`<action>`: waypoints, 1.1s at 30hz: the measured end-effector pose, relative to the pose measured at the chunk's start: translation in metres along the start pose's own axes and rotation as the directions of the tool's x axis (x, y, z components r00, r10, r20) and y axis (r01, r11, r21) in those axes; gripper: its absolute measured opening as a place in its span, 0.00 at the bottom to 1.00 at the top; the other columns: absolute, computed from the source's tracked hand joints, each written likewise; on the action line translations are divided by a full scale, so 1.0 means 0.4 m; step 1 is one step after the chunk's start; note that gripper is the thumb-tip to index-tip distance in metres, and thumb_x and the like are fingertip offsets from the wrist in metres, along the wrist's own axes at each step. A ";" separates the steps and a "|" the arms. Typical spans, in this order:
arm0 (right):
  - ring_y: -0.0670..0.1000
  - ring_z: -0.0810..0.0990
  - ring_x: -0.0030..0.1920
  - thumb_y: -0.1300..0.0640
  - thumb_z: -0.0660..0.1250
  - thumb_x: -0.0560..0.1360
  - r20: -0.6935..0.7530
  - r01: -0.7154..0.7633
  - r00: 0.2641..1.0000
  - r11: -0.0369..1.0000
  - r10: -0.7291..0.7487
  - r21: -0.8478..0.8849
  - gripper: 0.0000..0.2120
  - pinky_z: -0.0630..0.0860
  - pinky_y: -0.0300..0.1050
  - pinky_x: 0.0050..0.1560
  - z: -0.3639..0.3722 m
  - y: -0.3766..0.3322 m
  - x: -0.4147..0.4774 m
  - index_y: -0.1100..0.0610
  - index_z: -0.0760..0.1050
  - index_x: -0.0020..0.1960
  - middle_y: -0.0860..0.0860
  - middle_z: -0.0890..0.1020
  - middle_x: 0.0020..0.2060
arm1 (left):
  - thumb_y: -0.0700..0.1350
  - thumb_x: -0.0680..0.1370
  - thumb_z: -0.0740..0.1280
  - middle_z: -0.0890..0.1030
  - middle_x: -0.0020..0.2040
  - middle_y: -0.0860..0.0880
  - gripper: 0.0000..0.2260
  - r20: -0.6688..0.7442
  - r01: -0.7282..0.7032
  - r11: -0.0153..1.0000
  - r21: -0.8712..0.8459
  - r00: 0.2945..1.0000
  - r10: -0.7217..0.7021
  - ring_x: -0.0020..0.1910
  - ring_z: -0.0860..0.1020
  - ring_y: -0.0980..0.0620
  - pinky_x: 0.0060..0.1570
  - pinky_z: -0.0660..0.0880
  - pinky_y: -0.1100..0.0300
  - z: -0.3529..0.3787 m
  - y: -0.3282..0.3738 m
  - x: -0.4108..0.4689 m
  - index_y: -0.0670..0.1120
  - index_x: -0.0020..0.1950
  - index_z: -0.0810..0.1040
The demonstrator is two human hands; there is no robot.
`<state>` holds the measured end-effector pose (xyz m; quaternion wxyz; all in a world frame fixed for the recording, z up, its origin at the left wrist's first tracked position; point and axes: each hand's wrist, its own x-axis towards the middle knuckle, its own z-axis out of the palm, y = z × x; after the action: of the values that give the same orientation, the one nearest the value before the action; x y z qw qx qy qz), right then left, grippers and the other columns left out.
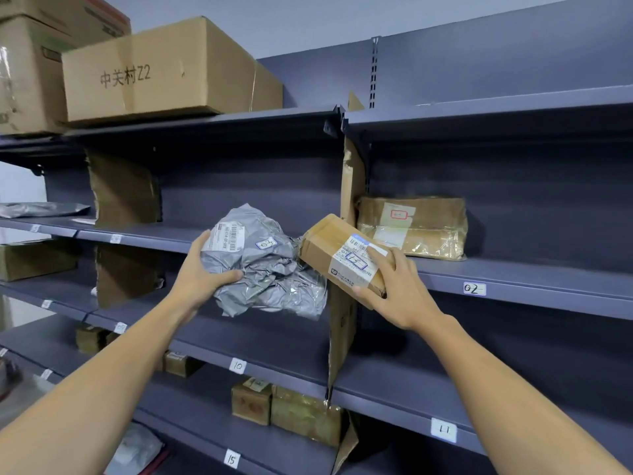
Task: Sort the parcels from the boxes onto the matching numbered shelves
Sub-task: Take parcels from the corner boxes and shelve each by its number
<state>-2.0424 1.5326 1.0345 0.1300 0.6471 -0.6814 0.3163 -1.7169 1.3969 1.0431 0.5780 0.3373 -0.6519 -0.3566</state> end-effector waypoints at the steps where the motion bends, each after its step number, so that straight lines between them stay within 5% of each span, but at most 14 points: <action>1: 0.56 0.54 0.75 0.31 0.62 0.75 0.000 -0.004 1.000 1.000 0.004 -0.005 0.41 0.67 0.56 0.70 0.005 -0.004 0.012 0.46 0.51 0.81 0.51 0.54 0.77 | 0.31 0.67 0.79 0.73 0.65 0.50 0.46 -0.008 0.000 1.000 -0.008 1.000 0.000 0.61 0.75 0.51 0.56 0.73 0.59 -0.007 -0.005 0.018 0.48 0.79 0.59; 6: 0.56 0.56 0.74 0.24 0.50 0.67 -0.036 -0.036 0.999 0.998 0.034 -0.051 0.47 0.65 0.54 0.70 0.029 -0.040 0.057 0.45 0.53 0.80 0.52 0.57 0.74 | 0.32 0.68 0.78 0.72 0.64 0.51 0.46 -0.024 0.020 0.999 -0.047 0.999 -0.021 0.60 0.74 0.52 0.51 0.72 0.64 -0.035 -0.041 0.120 0.48 0.80 0.58; 12: 0.56 0.57 0.73 0.28 0.58 0.73 -0.102 -0.102 0.991 0.985 0.089 -0.136 0.41 0.65 0.54 0.71 0.069 -0.114 0.097 0.45 0.53 0.80 0.53 0.58 0.74 | 0.34 0.69 0.78 0.70 0.63 0.53 0.46 0.011 0.021 0.996 -0.091 1.000 -0.020 0.60 0.72 0.55 0.57 0.70 0.61 -0.059 -0.077 0.272 0.46 0.80 0.56; 16: 0.56 0.57 0.73 0.29 0.59 0.74 -0.154 -0.180 0.976 0.967 0.152 -0.183 0.40 0.65 0.54 0.70 0.093 -0.175 0.117 0.45 0.54 0.80 0.53 0.58 0.74 | 0.36 0.69 0.79 0.75 0.57 0.54 0.43 0.067 0.103 0.988 -0.113 0.993 -0.096 0.52 0.79 0.49 0.50 0.80 0.46 -0.066 -0.115 0.379 0.46 0.78 0.60; 18: 0.56 0.57 0.73 0.31 0.61 0.75 -0.175 -0.211 0.969 0.956 0.177 -0.203 0.39 0.65 0.54 0.68 0.109 -0.207 0.129 0.45 0.54 0.80 0.53 0.58 0.74 | 0.40 0.64 0.83 0.78 0.51 0.55 0.40 0.095 0.149 0.981 -0.128 0.986 -0.138 0.52 0.81 0.46 0.53 0.80 0.39 -0.072 -0.144 0.429 0.47 0.71 0.67; 22: 0.57 0.56 0.73 0.26 0.55 0.71 -0.167 -0.247 0.963 0.939 0.211 -0.240 0.43 0.65 0.54 0.70 0.132 -0.260 0.157 0.44 0.53 0.80 0.53 0.58 0.75 | 0.56 0.46 0.83 0.83 0.54 0.49 0.46 0.147 0.220 0.959 -0.177 0.970 -0.195 0.53 0.82 0.46 0.56 0.79 0.42 -0.066 -0.222 0.534 0.48 0.61 0.74; 26: 0.57 0.57 0.73 0.31 0.61 0.75 -0.194 -0.253 0.960 0.928 0.204 -0.275 0.39 0.64 0.54 0.71 0.142 -0.276 0.193 0.46 0.54 0.80 0.53 0.58 0.74 | 0.59 0.54 0.84 0.83 0.55 0.47 0.42 0.190 0.250 0.950 -0.188 0.958 -0.214 0.55 0.81 0.45 0.59 0.78 0.45 -0.010 -0.250 0.616 0.44 0.61 0.75; 29: 0.57 0.58 0.72 0.31 0.61 0.75 -0.206 -0.256 0.958 0.923 0.202 -0.286 0.39 0.65 0.54 0.69 0.152 -0.279 0.216 0.47 0.55 0.80 0.53 0.60 0.73 | 0.73 0.55 0.78 0.79 0.66 0.43 0.52 0.302 0.207 0.975 0.086 0.927 -0.224 0.64 0.77 0.45 0.67 0.73 0.48 0.022 -0.225 0.614 0.45 0.70 0.72; 31: 0.57 0.58 0.72 0.32 0.62 0.76 -0.200 -0.257 0.958 0.919 0.203 -0.298 0.38 0.65 0.54 0.70 0.164 -0.277 0.228 0.47 0.56 0.80 0.53 0.59 0.74 | 0.68 0.69 0.72 0.67 0.74 0.38 0.46 0.341 0.037 0.894 0.447 0.917 -0.208 0.72 0.67 0.39 0.70 0.67 0.49 0.025 -0.216 0.586 0.45 0.78 0.62; 33: 0.57 0.57 0.74 0.34 0.63 0.76 -0.193 -0.254 0.960 0.917 0.201 -0.308 0.37 0.63 0.54 0.71 0.178 -0.277 0.235 0.47 0.57 0.80 0.54 0.58 0.76 | 0.69 0.73 0.67 0.62 0.74 0.36 0.41 0.305 -0.082 0.781 0.619 0.941 -0.143 0.72 0.63 0.36 0.68 0.66 0.47 0.024 -0.220 0.556 0.46 0.77 0.60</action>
<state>-1.9313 1.4189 1.0643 0.2521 0.5050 -0.7831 0.2609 -1.7471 1.1626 1.0812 0.3082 0.4540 -0.8159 -0.1823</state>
